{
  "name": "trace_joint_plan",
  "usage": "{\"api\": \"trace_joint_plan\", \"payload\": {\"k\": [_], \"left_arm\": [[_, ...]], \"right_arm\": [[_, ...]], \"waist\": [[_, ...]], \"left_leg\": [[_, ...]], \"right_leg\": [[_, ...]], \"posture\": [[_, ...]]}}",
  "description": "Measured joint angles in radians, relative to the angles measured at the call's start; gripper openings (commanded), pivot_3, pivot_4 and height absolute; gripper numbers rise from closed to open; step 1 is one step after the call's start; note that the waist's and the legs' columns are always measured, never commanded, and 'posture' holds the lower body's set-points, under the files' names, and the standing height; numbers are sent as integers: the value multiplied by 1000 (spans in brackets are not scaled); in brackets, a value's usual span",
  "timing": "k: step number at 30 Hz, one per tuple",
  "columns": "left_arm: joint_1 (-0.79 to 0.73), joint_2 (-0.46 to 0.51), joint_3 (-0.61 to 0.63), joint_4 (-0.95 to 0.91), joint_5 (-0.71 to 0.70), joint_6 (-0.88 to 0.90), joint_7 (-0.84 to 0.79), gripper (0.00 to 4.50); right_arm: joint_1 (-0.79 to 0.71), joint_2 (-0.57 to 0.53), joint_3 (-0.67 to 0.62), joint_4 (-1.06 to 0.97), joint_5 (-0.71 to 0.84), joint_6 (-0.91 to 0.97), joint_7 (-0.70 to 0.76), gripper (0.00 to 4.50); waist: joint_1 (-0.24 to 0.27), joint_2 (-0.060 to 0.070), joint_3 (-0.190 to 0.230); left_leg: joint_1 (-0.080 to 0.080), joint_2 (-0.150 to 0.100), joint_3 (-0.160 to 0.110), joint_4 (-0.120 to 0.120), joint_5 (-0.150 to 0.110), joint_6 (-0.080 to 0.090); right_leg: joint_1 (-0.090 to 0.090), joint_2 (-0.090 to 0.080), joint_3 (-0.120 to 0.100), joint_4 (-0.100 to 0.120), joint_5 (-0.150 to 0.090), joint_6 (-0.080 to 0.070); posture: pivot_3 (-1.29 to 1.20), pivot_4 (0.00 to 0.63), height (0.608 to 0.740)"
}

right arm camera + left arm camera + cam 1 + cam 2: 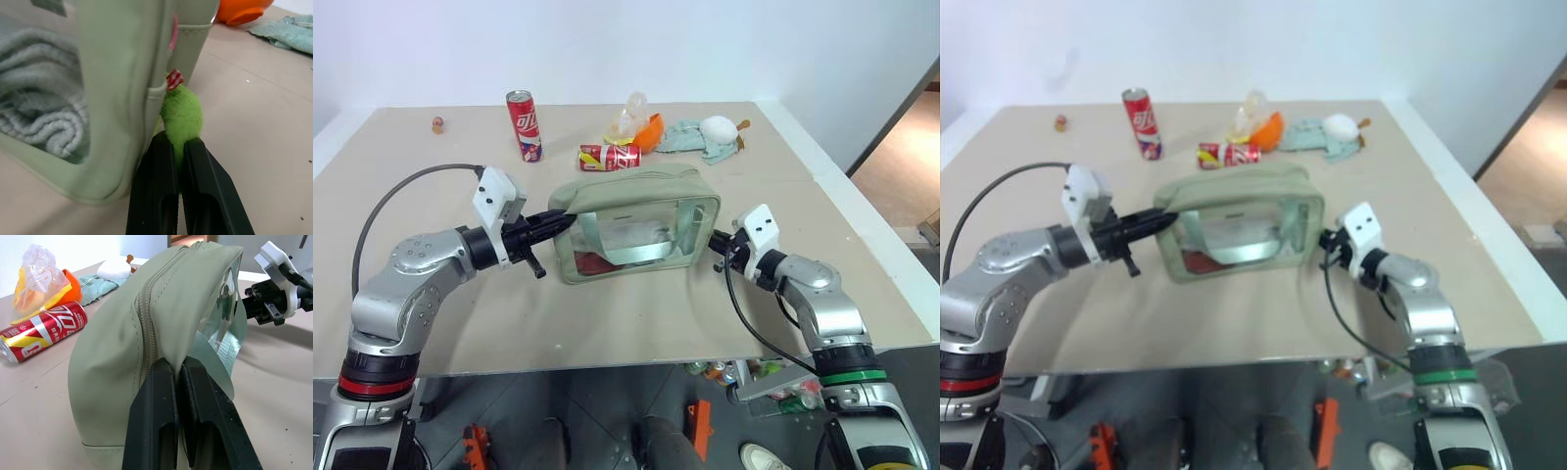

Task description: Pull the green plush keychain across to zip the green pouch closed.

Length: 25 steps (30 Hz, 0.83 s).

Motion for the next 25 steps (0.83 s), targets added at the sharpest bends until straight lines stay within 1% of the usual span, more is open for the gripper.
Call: {"api": "trace_joint_plan", "payload": {"k": [2, 3, 5, 7, 10, 11, 12, 15, 16, 18, 20, 21, 22, 24, 25], "left_arm": [[4, -3, 7, 3, -21, 22, 5, 1349], [10, -6, 14, 3, -33, 35, 11, 1787], [19, -20, 44, 4, -67, 51, 23, 2423], [19, -22, 80, 4, -103, 68, 33, 3128], [16, -6, 133, 4, -148, 88, 40, 4133], [15, 3, 149, 3, -162, 93, 41, 4363], [15, 12, 161, 1, -175, 102, 41, 4486], [17, 39, 201, -13, -217, 124, 43, 4486], [38, 52, 240, -37, -239, 130, 52, 4486], [68, 68, 271, -55, -251, 131, 59, 4486], [147, 98, 300, -95, -248, 124, 57, 4486], [226, 111, 306, -139, -218, 98, 55, 4486], [274, 113, 306, -154, -205, 94, 51, 4486], [364, 102, 285, -188, -147, 57, 69, 4486], [396, 87, 266, -208, -113, 29, 82, 4486]], "right_arm": [[-11, 5, -34, -3, 44, 25, 5, 1301], [-15, 5, -61, -13, 78, 46, 11, 1738], [-23, 4, -125, -51, 164, 102, 26, 2381], [-38, -15, -177, -125, 256, 163, 54, 3070], [-54, -73, -238, -266, 382, 262, 87, 4087], [-53, -92, -250, -304, 408, 287, 90, 4357], [-48, -109, -254, -333, 423, 306, 91, 4482], [-9, -142, -265, -402, 469, 361, 97, 4482], [19, -160, -278, -437, 498, 397, 101, 4482], [43, -186, -292, -469, 528, 434, 105, 4482], [93, -234, -310, -538, 584, 490, 118, 4482], [148, -275, -324, -609, 620, 525, 137, 4482], [181, -296, -324, -644, 636, 542, 150, 4482], [284, -304, -318, -744, 644, 543, 169, 4482], [345, -288, -306, -786, 634, 524, 172, 4482]], "waist": [[1, 0, 0], [1, 0, 0], [2, 0, 0], [2, 0, 0], [3, 0, 0], [4, 0, 0], [4, 0, 0], [4, 0, 0], [3, 0, 0], [3, 0, 0], [3, 0, 0], [4, 0, 0], [4, 0, 0], [6, -2, 0], [7, -3, -1]], "left_leg": [[-1, 0, 0, 0, 0, 0], [-1, 0, 0, 0, 0, 0], [-4, 0, 0, 0, 0, 0], [-6, 0, 0, 0, 0, 0], [-6, 0, -2, -1, -1, 1], [-6, 0, -2, -1, -1, 1], [-6, 0, -2, -1, -1, 1], [-6, 0, -1, 0, -1, 1], [-6, 0, -1, 0, -1, 1], [-6, 0, -1, 0, -1, 1], [-5, 0, 0, -1, -1, 1], [-5, 0, 0, -2, -1, 1], [-4, 0, 0, -2, -2, 0], [-5, 0, -2, -2, -3, 0], [-5, 0, -2, -2, -3, 0]], "right_leg": [[0, 0, 0, 0, 0, 0], [-1, 0, 0, 0, 0, 1], [-2, -1, 0, 0, -1, 1], [-5, -1, 0, 0, -1, 1], [-4, -1, -2, 0, -2, 1], [-4, -1, -2, -1, -3, 1], [-4, -1, -2, -1, -3, 1], [-4, -1, -2, -1, -3, 1], [-4, -1, -1, -1, -3, 1], [-4, -1, -1, -1, -3, 1], [-4, -2, -1, -1, -4, 1], [-4, -2, -1, -1, -4, 1], [-3, -2, -1, -1, -5, 0], [-3, -2, -3, -1, -5, 0], [-3, -2, -3, -1, -5, 0]], "posture": [[0, 150, 740], [0, 150, 740], [0, 150, 740], [0, 150, 740], [0, 150, 740], [0, 150, 740], [0, 150, 740], [0, 150, 740], [0, 150, 740], [0, 150, 740], [0, 150, 740], [0, 150, 740], [0, 150, 740], [0, 150, 740], [0, 150, 740]]}}
